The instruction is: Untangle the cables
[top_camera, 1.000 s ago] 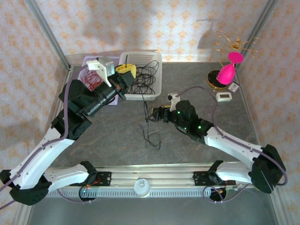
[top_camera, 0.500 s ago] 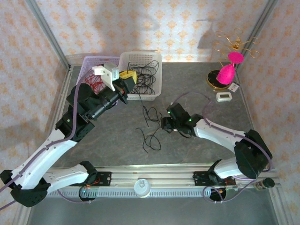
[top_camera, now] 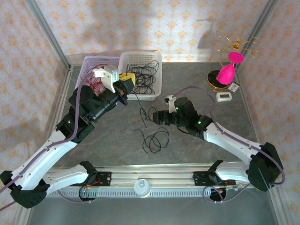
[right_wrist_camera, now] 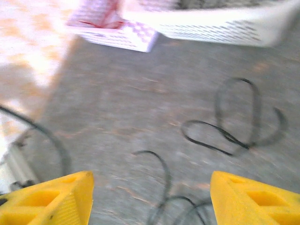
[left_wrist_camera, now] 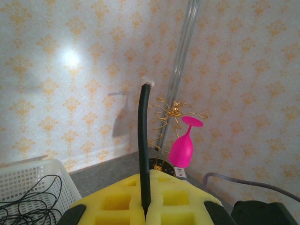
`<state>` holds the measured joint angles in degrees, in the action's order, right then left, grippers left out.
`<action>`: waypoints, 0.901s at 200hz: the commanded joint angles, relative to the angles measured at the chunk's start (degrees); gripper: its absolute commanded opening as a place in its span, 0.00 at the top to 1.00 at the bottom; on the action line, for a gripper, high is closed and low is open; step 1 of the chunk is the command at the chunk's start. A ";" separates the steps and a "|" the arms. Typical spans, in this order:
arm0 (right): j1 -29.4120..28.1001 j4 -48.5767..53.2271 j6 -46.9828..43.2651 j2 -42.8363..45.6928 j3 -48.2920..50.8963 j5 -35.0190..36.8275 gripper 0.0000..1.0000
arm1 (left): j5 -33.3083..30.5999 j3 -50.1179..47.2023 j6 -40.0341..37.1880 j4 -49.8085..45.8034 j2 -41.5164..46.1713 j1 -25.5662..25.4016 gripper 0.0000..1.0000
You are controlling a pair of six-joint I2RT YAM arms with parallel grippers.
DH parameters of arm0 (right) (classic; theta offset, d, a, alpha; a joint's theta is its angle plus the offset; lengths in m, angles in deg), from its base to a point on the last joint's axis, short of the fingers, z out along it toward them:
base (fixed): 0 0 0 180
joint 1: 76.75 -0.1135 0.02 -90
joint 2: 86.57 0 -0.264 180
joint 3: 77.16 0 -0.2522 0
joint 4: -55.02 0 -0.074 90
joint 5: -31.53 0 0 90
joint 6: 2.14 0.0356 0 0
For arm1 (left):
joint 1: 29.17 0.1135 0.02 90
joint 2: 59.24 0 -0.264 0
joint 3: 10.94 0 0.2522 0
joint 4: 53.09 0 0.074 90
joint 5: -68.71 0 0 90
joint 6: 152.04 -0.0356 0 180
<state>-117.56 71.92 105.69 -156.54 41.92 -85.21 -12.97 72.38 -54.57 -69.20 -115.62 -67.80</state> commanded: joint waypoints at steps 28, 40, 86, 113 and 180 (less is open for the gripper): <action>-1.28 -19.84 -2.29 -10.21 -1.84 -23.78 0.37 | 1.36 2.13 1.06 -1.20 0.14 -0.39 1.00; -1.80 -21.46 -2.12 -11.78 -2.06 -24.63 0.40 | 1.55 2.49 1.24 -1.37 0.14 -0.35 1.00; -1.68 -25.63 -0.17 -14.66 -0.33 -22.54 0.69 | 1.81 3.21 1.91 -1.25 0.04 -0.39 1.00; -0.87 -26.06 0.00 -14.34 1.07 -16.96 0.94 | 0.99 4.04 1.56 -2.50 0.04 -0.39 1.00; -0.18 -24.60 -2.55 -5.44 4.62 3.67 1.00 | -8.56 4.71 -0.47 -9.58 1.63 -0.35 1.00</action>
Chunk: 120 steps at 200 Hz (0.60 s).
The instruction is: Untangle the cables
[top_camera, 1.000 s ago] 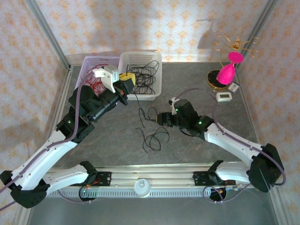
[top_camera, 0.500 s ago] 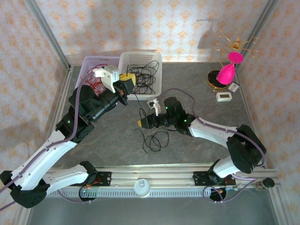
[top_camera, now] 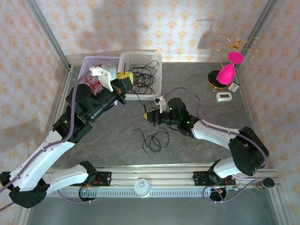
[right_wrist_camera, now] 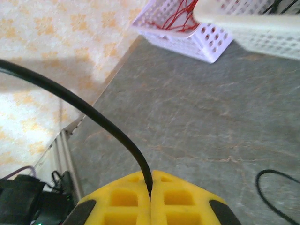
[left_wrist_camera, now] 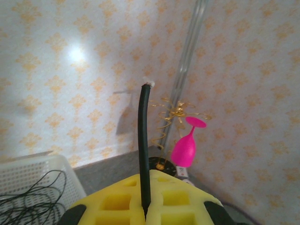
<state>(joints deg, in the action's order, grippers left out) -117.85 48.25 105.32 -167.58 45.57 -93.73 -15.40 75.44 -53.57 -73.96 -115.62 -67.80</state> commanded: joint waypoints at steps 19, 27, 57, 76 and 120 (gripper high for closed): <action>0.14 -0.53 -3.66 9.03 2.17 18.79 1.00 | -10.43 1.82 -2.27 -8.17 2.14 -0.39 1.00; 0.11 -0.34 -4.32 10.51 2.32 20.41 1.00 | -12.50 1.82 -2.53 -9.50 2.09 -0.33 1.00; 0.06 0.86 -6.50 14.95 1.69 23.00 1.00 | -17.98 1.65 -3.02 -13.40 0.68 -0.39 1.00; 0.06 2.65 -7.54 17.27 1.23 25.57 1.00 | -22.13 0.87 -3.33 -13.98 0.09 -0.26 1.00; 0.06 6.15 -9.14 23.80 2.78 32.74 1.00 | -28.13 0.94 -4.65 -15.80 -1.51 2.85 1.00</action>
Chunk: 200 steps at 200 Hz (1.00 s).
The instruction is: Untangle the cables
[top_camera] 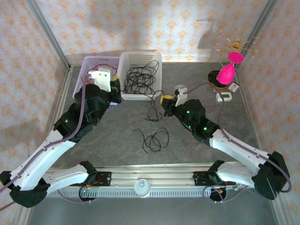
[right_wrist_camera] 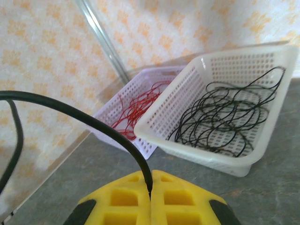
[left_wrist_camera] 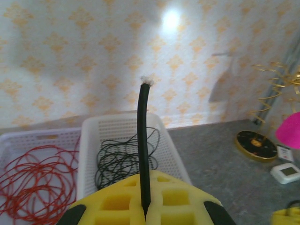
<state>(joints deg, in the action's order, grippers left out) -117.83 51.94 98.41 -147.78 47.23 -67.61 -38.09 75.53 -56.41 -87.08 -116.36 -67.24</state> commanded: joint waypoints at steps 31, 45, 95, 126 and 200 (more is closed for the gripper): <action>0.04 4.66 -3.11 9.02 2.53 12.38 1.00 | -3.48 -0.50 -1.67 -2.47 -0.95 8.00 1.00; 0.04 5.21 -3.56 10.70 3.55 13.65 1.00 | -3.16 -0.90 -1.86 -1.97 -0.97 10.33 1.00; 0.04 7.70 -0.35 12.58 6.64 12.72 1.00 | -2.25 0.18 -3.01 -0.13 -2.49 16.54 1.00; 0.02 8.52 3.24 14.39 10.63 12.64 1.00 | -0.87 3.53 -4.46 0.45 -4.23 19.59 1.00; 0.04 3.90 6.09 11.27 18.20 5.65 0.86 | 3.48 9.60 -2.30 6.45 -6.82 20.77 1.00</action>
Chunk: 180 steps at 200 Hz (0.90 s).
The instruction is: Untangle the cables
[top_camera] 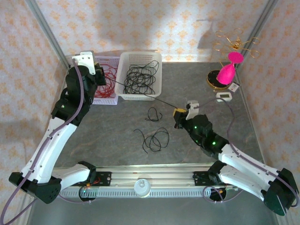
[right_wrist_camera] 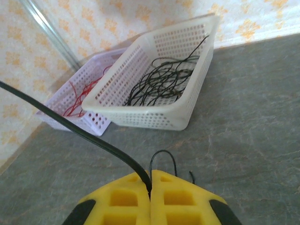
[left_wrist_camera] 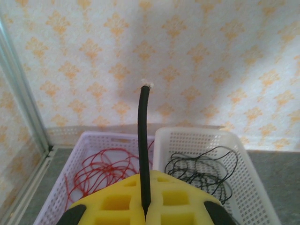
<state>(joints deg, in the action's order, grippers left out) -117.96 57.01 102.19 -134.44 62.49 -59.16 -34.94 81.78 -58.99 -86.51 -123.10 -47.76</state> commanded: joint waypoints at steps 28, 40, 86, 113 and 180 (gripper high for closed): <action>0.16 -4.59 3.58 -2.22 5.43 -9.38 0.62 | 3.92 4.81 -0.26 7.10 0.17 1.27 1.00; 0.17 -4.78 2.84 -0.54 5.99 -10.52 0.51 | 6.19 5.54 -0.94 6.34 0.08 1.28 1.00; 0.17 -4.09 -2.45 2.90 0.10 -20.79 0.24 | 17.23 5.35 -1.83 3.17 1.98 1.23 1.00; 0.17 -5.18 -6.05 -4.51 -8.88 -28.11 0.23 | 22.77 4.29 -2.18 1.21 4.08 1.28 1.00; -1.59 -4.63 -15.04 -34.80 -38.79 -55.19 0.15 | 35.54 -2.50 6.15 4.58 7.49 1.19 1.00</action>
<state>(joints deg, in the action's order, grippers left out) -118.13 49.04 94.13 -161.22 33.99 -102.21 -8.05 81.78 -57.28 -83.95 -115.55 -46.67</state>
